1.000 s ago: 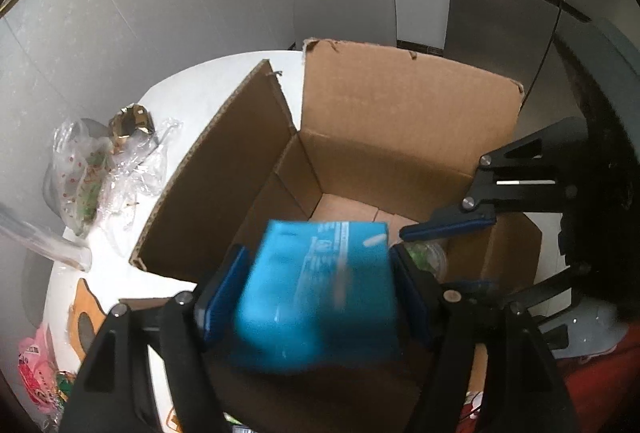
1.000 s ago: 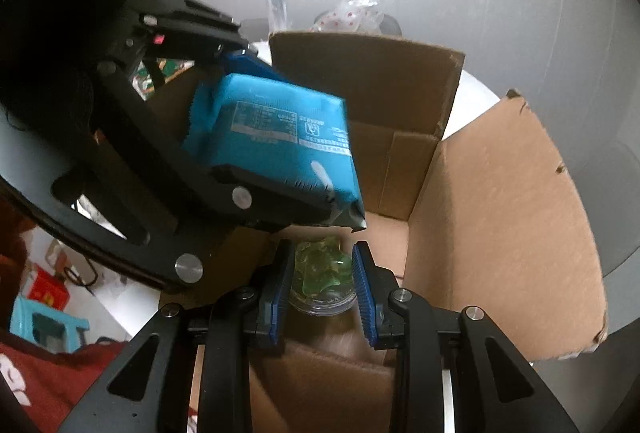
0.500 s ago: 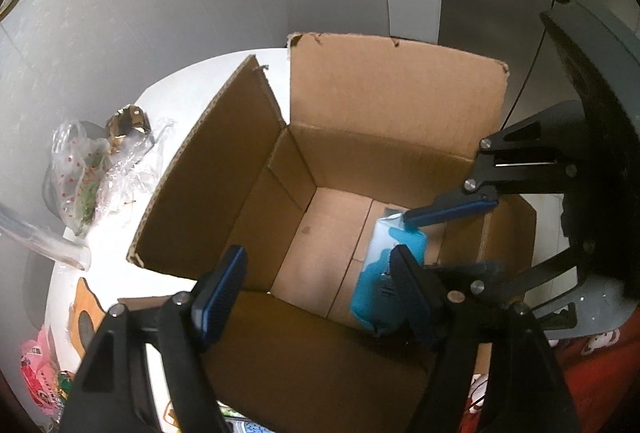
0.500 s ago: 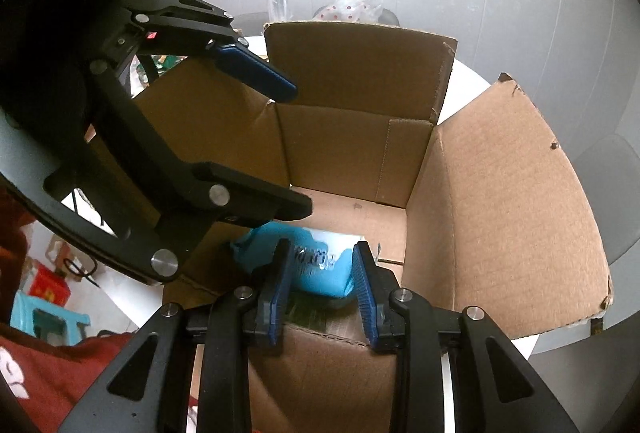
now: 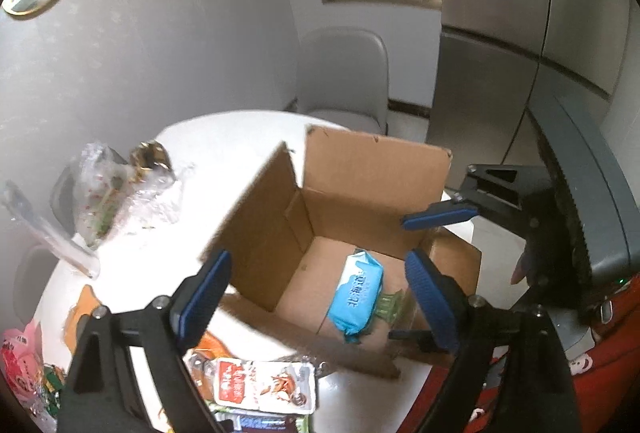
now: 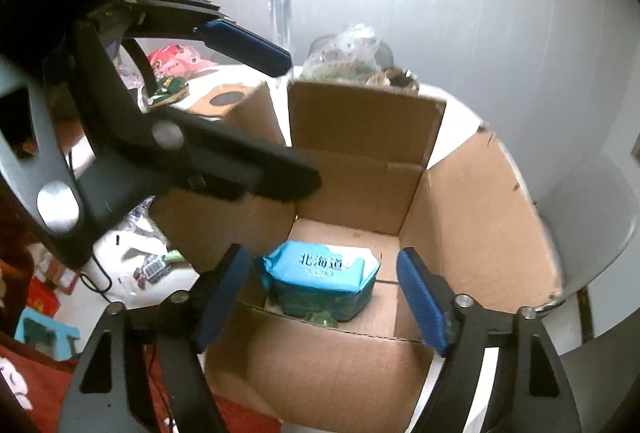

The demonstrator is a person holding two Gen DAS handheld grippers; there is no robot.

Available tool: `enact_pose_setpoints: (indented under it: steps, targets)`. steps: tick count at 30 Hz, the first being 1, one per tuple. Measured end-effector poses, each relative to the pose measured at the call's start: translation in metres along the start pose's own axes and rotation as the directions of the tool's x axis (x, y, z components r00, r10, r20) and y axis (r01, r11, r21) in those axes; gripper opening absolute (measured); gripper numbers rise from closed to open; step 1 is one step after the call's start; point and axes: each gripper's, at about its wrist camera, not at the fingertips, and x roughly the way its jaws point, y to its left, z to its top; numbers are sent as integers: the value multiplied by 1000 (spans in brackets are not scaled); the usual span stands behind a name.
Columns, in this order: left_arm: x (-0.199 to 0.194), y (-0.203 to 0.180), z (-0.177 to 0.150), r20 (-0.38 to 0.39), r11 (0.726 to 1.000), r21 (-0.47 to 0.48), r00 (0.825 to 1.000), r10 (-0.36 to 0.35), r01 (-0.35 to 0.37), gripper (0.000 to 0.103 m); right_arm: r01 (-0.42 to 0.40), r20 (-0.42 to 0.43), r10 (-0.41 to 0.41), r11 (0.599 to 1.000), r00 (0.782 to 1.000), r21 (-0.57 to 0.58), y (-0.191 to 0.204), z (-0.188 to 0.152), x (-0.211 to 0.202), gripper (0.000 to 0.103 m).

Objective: Organize snacks
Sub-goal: 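Withdraw both tools from the box back toward the snacks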

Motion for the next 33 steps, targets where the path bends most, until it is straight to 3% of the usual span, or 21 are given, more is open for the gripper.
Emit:
enact_pose_setpoints:
  steps: [2,12,17,26,30,33]
  targets:
    - [-17,4,-7,35,1000,-14,999,15,-14,97,34,28,-33,999,999,-9,10,4,-12,86]
    - [-86,34,-60,112,987,-114,986,125,-112,100,96,108,-89,993,990,-62,71,20,-51,98]
    - [-110,53,-102,112,967,-177,973,202,-181,101,71,153,-54,991,987,-109,111,23,-62,100]
    - [-110,92,-190,55,908,-332,956,288,-255,101,-109,78,128,973,989,-206,173,28,-18,99]
    - [-88,105,-229,19,884,-408,966,257,-227,101,-192,5,197,960,980,-204,193,20,15,95]
    - [-74,108,-252,16,870,-465,981,194,-164,101,-242,-45,238,952,970,-184,204,9,40,93]
